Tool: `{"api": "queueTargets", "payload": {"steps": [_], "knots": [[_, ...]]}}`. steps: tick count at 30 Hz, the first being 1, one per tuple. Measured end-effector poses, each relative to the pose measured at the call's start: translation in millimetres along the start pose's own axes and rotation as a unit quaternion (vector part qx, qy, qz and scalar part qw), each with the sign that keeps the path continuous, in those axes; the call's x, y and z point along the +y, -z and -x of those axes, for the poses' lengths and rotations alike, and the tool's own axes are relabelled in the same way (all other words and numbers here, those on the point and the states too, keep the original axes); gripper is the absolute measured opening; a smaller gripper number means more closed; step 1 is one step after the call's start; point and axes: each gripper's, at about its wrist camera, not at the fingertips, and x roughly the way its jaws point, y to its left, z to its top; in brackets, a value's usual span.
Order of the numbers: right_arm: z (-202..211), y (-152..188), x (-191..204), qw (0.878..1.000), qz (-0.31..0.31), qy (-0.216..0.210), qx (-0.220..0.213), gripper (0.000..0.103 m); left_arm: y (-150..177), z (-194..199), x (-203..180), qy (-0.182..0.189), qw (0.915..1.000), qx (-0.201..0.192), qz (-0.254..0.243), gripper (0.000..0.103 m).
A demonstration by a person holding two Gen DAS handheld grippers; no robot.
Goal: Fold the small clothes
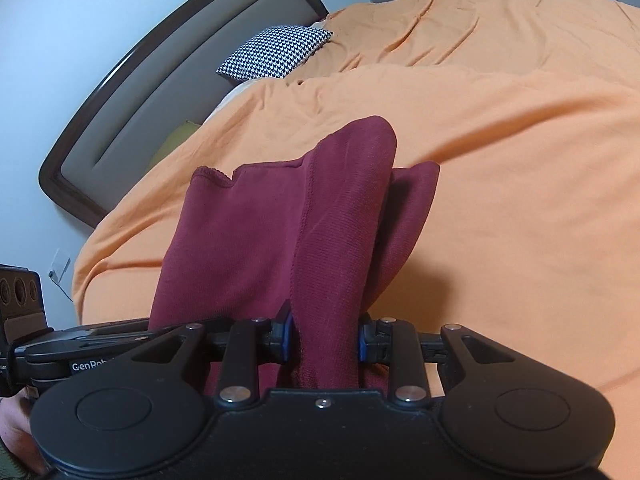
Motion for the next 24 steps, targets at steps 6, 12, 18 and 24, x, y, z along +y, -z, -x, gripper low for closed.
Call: {"api": "queueTargets", "payload": {"steps": [6, 12, 18, 24], "knots": [[-73, 2, -35, 0.998, -0.032, 0.026, 0.056, 0.033, 17, -77, 39, -0.023, 0.9966, 0.076, 0.022, 0.045], [-104, 20, -60, 0.994, -0.057, 0.046, 0.085, 0.039, 25, -92, 50, -0.009, 0.9961, 0.077, 0.043, 0.055], [-101, 24, -77, 0.993, -0.073, 0.033, 0.091, 0.049, 18, -101, 58, -0.001, 0.9952, 0.081, 0.055, 0.059], [-92, 17, -71, 0.993, -0.061, 0.049, 0.086, 0.056, 15, -94, 62, -0.015, 0.9954, 0.073, 0.061, 0.065]]}}
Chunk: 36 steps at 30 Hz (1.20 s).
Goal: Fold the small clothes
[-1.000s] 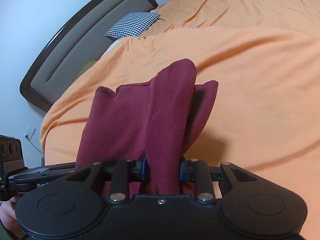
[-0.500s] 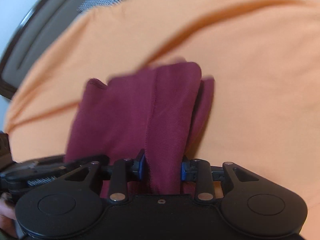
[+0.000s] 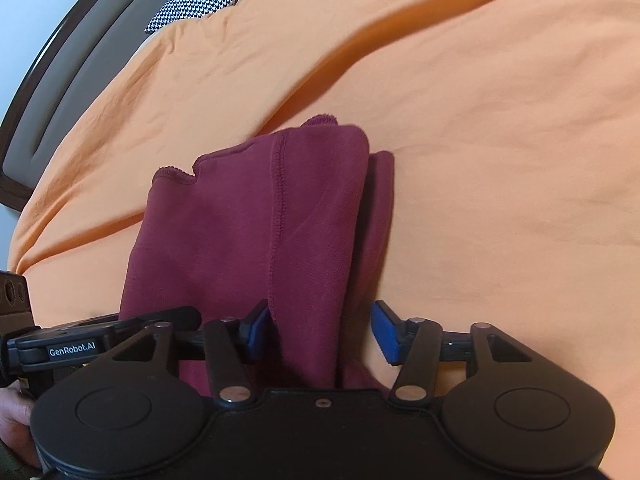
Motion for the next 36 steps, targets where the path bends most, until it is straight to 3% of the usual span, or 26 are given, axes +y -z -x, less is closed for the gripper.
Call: {"api": "queueTargets", "payload": {"steps": [8, 13, 16, 18, 23, 29, 36], "knots": [[35, 14, 10, 0.998, 0.022, 0.045, -0.042, 0.063, 6, 21, -3, -0.023, 0.9994, -0.019, 0.017, 0.069], [68, 29, 23, 0.997, 0.023, 0.046, -0.063, 0.065, 16, 56, -11, -0.028, 0.9988, -0.037, 0.018, 0.070], [93, 40, 37, 0.996, 0.029, 0.038, -0.077, 0.073, 24, 82, -23, -0.026, 0.9982, -0.050, 0.021, 0.082], [113, 46, 47, 0.995, 0.033, 0.030, -0.090, 0.081, 31, 101, -36, -0.023, 0.9976, -0.063, 0.015, 0.086], [171, 69, 68, 0.991, 0.039, 0.008, -0.127, 0.088, 53, 149, -70, -0.012, 0.9955, -0.093, 0.013, 0.094], [243, 116, 81, 0.985, 0.045, -0.009, -0.168, 0.091, 97, 215, -106, -0.004, 0.9903, -0.139, 0.004, 0.102], [305, 186, 96, 0.981, 0.066, -0.016, -0.184, 0.097, 173, 263, -124, -0.001, 0.9904, -0.137, 0.019, 0.102]]}}
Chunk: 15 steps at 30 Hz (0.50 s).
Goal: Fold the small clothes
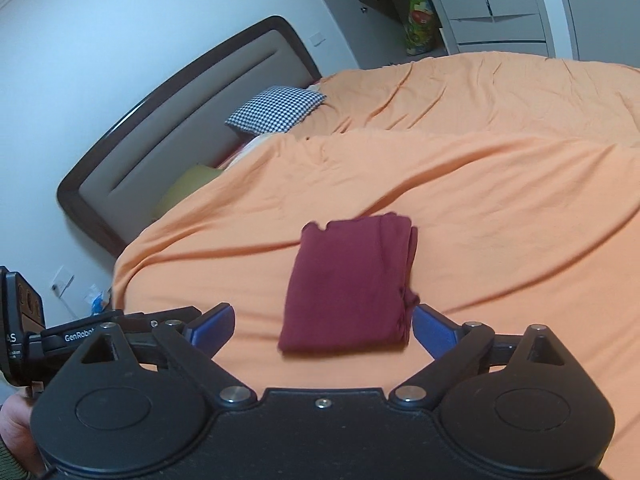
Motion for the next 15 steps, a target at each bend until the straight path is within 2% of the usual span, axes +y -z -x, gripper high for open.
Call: {"api": "queueTargets", "payload": {"steps": [5, 7, 9, 12, 15], "knots": [[41, 43, 22, 1.000, 0.014, 0.007, 0.013, 0.102, 56, 31, 0, -0.015, 0.9994, 0.031, 0.009, 0.103], [46, 66, 27, 0.999, 0.017, 0.018, 0.034, 0.102, 78, 33, 0, -0.040, 0.9972, 0.064, 0.002, 0.103], [45, 93, 28, 0.997, 0.013, 0.035, 0.062, 0.102, 96, 35, 5, -0.069, 0.9945, 0.080, 0.000, 0.103], [41, 120, 27, 0.995, 0.000, 0.049, 0.090, 0.102, 106, 42, 10, -0.093, 0.9924, 0.081, -0.002, 0.102], [42, 115, 35, 0.994, 0.007, 0.060, 0.087, 0.102, 94, 53, 4, -0.096, 0.9935, 0.058, -0.021, 0.102]]}}
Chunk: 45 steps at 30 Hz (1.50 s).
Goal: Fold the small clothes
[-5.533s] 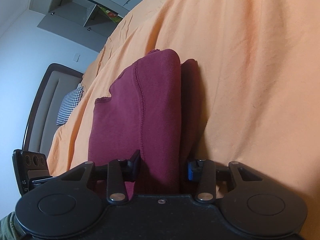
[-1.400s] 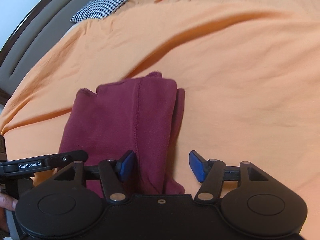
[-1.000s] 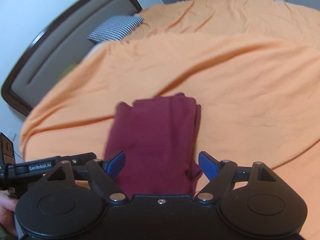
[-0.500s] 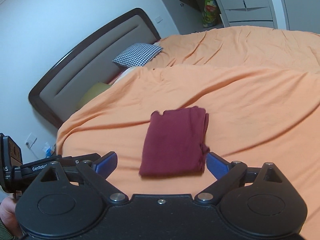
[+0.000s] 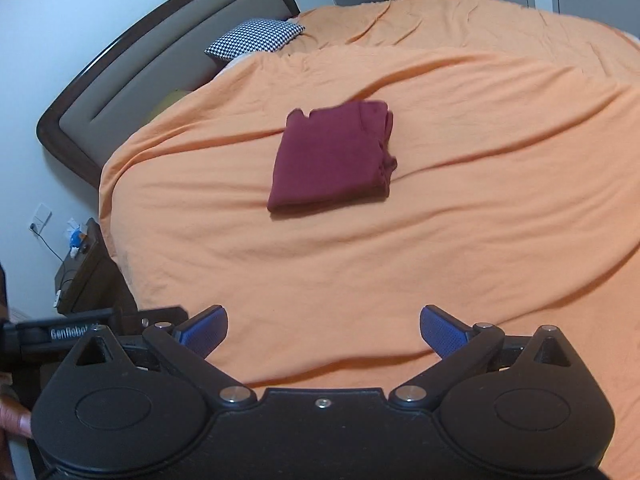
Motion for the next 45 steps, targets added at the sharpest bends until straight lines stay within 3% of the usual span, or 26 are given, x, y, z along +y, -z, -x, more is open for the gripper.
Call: {"api": "queueTargets", "payload": {"steps": [3, 7, 10, 15, 24, 45], "knots": [[13, -28, 14, 0.999, 0.027, 0.025, -0.021, 0.102, -22, 20, -7, 0.025, 0.9987, -0.043, -0.010, 0.102], [32, -66, 30, 0.997, 0.049, 0.051, -0.043, 0.102, -47, 39, -25, 0.009, 0.9954, -0.090, -0.032, 0.102], [44, -77, 34, 0.995, 0.058, 0.046, -0.073, 0.102, -60, 40, -34, 0.023, 0.9959, -0.085, -0.023, 0.102], [46, -82, 23, 0.995, 0.022, 0.055, -0.079, 0.102, -63, 37, -36, 0.042, 0.9947, -0.093, -0.006, 0.102], [35, -100, 22, 0.996, 0.027, 0.052, -0.061, 0.102, -82, 21, -35, 0.007, 0.9974, -0.071, -0.014, 0.102], [28, -107, 24, 0.996, 0.032, 0.052, -0.057, 0.102, -90, 17, -35, 0.003, 0.9979, -0.062, -0.018, 0.102]]}}
